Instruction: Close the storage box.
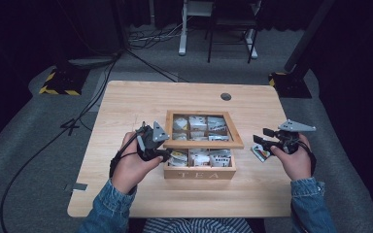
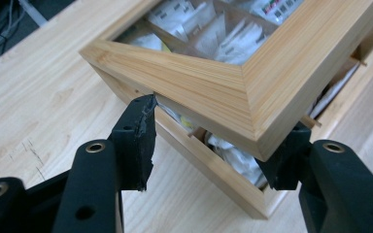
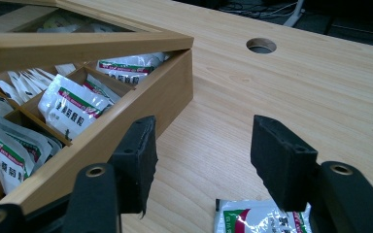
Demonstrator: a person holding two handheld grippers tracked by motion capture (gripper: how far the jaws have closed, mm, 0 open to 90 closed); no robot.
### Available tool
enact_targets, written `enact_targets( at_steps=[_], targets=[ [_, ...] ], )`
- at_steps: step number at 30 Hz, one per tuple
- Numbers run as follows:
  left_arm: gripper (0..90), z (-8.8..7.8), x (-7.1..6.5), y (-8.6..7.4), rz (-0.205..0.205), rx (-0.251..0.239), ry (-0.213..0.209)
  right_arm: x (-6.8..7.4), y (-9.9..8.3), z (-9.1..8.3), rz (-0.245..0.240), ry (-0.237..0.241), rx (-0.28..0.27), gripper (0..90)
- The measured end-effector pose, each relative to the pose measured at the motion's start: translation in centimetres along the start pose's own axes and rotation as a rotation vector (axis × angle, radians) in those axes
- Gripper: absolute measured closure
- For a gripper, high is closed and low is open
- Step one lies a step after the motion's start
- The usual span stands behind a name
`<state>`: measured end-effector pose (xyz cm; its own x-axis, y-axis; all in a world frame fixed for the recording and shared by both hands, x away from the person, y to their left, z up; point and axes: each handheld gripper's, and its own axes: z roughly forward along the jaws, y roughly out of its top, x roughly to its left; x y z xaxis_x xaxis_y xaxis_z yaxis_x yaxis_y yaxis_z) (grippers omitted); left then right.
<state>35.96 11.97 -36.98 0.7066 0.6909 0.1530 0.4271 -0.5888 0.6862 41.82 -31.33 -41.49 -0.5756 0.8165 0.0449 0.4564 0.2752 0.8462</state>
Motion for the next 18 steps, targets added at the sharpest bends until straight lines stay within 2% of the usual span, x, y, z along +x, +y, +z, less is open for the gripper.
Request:
enact_targets(
  at_steps=[18],
  targets=[
    [45.9,0.8,-1.0,-1.1,0.020,0.119,-0.064,0.2,0.8,1.2,-0.012,0.025,0.003,43.6]
  ],
)
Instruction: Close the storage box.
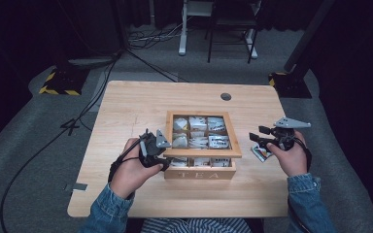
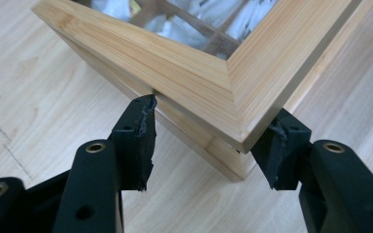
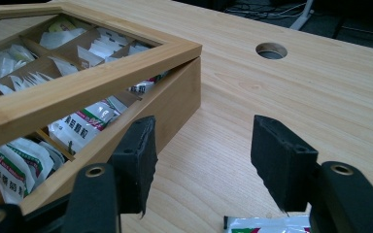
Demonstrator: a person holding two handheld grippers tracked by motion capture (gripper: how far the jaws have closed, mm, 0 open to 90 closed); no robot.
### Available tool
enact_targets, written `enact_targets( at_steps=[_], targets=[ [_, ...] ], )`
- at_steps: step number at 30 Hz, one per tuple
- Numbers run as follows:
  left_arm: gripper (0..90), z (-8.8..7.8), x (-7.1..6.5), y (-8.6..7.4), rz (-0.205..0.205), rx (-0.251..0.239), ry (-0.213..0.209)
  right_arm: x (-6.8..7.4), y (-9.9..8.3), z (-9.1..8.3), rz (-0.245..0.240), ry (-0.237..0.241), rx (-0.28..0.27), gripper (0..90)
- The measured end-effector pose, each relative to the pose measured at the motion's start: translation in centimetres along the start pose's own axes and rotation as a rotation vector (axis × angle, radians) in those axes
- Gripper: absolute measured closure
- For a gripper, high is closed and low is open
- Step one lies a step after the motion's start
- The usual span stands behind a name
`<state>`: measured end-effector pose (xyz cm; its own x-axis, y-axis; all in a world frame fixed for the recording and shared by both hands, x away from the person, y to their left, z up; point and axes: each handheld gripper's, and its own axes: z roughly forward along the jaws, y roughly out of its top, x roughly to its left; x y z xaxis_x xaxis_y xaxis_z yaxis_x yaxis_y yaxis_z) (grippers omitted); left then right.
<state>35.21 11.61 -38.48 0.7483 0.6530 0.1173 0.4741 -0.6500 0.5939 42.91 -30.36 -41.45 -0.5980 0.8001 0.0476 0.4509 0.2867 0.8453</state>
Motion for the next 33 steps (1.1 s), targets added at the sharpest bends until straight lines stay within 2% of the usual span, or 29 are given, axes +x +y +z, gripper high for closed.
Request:
enact_targets(
  at_steps=[15,21,29,33],
  targets=[
    [45.2,1.3,-0.5,-0.3,0.032,0.099,-0.040,0.0,0.0,0.4,0.006,0.008,0.008,43.4],
    [44.7,1.6,-0.5,-0.3,0.032,0.122,-0.058,-0.1,-0.1,0.5,0.004,0.008,0.011,43.3],
    [42.2,2.1,-0.5,-0.4,0.043,0.173,-0.075,-0.2,-0.3,0.6,0.007,0.010,0.017,43.1],
    [35.9,2.1,-0.7,-0.7,0.055,0.173,-0.092,-0.2,-0.3,0.6,0.005,0.008,0.018,43.0]
  ],
)
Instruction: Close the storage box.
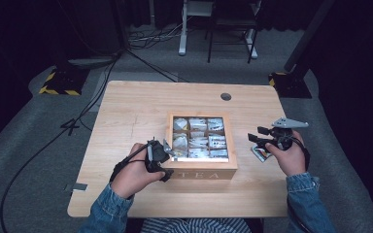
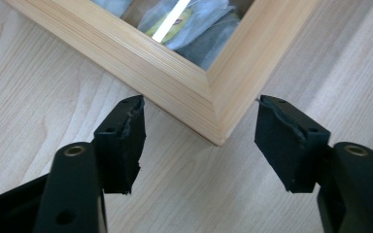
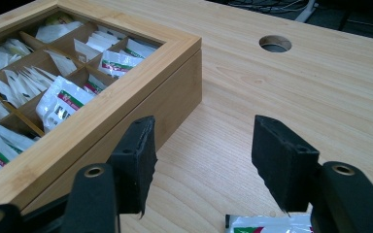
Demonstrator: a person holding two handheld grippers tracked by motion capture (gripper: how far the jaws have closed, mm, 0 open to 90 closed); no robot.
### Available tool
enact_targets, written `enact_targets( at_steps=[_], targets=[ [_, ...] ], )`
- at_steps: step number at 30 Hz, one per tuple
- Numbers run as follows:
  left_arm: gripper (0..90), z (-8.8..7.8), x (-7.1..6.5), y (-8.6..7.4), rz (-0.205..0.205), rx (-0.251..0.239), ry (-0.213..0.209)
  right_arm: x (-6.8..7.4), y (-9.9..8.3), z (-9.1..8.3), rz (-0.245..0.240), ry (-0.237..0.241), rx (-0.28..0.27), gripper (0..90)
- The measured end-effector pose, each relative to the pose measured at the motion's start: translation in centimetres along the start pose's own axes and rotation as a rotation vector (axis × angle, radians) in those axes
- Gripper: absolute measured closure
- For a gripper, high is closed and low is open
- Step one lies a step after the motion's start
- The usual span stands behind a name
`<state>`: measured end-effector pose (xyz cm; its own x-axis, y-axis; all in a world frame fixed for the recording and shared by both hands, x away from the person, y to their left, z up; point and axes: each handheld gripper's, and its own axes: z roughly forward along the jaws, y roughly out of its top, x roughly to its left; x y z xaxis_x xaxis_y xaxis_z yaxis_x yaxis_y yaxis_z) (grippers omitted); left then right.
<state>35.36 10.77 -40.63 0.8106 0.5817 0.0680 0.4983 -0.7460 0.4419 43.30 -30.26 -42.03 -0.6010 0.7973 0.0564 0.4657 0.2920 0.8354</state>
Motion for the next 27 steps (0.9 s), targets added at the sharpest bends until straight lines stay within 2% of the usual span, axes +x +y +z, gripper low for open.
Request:
enact_targets(
  at_steps=[2,5,15,20,24,27],
  targets=[
    [35.8,-0.2,-0.1,-0.1,0.002,-0.006,-0.005,0.0,0.0,0.0,-0.001,0.000,0.001,42.9],
    [34.6,-0.6,0.2,-0.4,-0.018,-0.041,-0.008,0.1,0.0,0.0,0.003,0.002,0.003,42.8],
    [28.9,-2.0,2.9,-2.3,-0.089,-0.156,0.048,-0.2,-0.1,-0.2,0.002,-0.004,0.002,42.7],
    [27.4,-2.6,4.2,-3.1,-0.124,-0.197,0.061,-0.3,-0.2,-0.3,0.004,-0.009,0.002,42.5],
    [26.1,-2.9,5.1,-3.7,-0.143,-0.231,0.088,-0.4,-0.3,-0.5,0.009,-0.014,0.003,42.4],
    [25.8,-3.0,5.8,-4.2,-0.166,-0.247,0.088,-0.6,-0.5,-0.8,0.007,-0.020,0.001,42.4]
  ],
)
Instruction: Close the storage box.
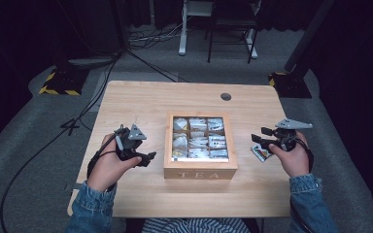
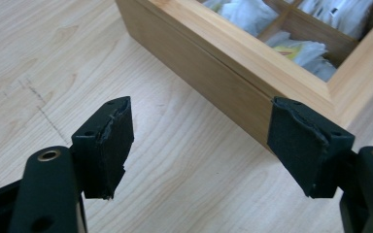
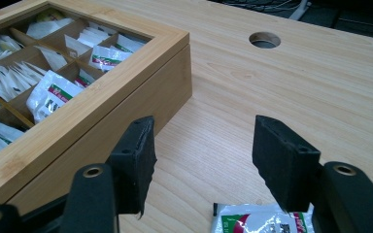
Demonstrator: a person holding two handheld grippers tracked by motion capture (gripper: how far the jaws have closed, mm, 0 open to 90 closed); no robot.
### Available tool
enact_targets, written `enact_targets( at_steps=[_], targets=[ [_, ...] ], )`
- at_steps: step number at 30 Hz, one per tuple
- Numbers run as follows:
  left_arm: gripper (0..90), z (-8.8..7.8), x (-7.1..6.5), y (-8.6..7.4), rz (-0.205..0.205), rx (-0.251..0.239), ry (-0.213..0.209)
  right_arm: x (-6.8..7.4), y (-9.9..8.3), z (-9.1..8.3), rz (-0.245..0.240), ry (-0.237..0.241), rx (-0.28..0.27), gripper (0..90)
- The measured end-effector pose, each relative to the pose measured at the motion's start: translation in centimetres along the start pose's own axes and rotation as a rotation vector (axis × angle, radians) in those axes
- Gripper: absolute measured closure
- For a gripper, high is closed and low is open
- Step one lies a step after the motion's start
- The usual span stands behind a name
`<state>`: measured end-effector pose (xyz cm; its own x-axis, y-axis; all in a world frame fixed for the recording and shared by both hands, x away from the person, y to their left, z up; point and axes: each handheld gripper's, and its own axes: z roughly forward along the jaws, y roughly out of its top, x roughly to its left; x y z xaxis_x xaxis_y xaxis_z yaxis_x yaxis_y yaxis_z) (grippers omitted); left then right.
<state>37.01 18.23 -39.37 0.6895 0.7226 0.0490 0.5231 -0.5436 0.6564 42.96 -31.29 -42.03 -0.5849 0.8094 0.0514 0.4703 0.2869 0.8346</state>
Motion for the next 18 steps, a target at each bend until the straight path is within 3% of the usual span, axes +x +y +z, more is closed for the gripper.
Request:
enact_targets(
  at_steps=[8,18],
  targets=[
    [24.6,0.0,2.4,-1.5,-0.050,-0.017,0.023,-0.7,-0.5,-0.8,0.014,-0.020,0.000,42.3],
    [23.6,1.6,5.2,-3.5,-0.136,-0.008,0.054,-1.9,-1.8,-1.7,0.044,-0.049,0.007,41.7]
  ],
)
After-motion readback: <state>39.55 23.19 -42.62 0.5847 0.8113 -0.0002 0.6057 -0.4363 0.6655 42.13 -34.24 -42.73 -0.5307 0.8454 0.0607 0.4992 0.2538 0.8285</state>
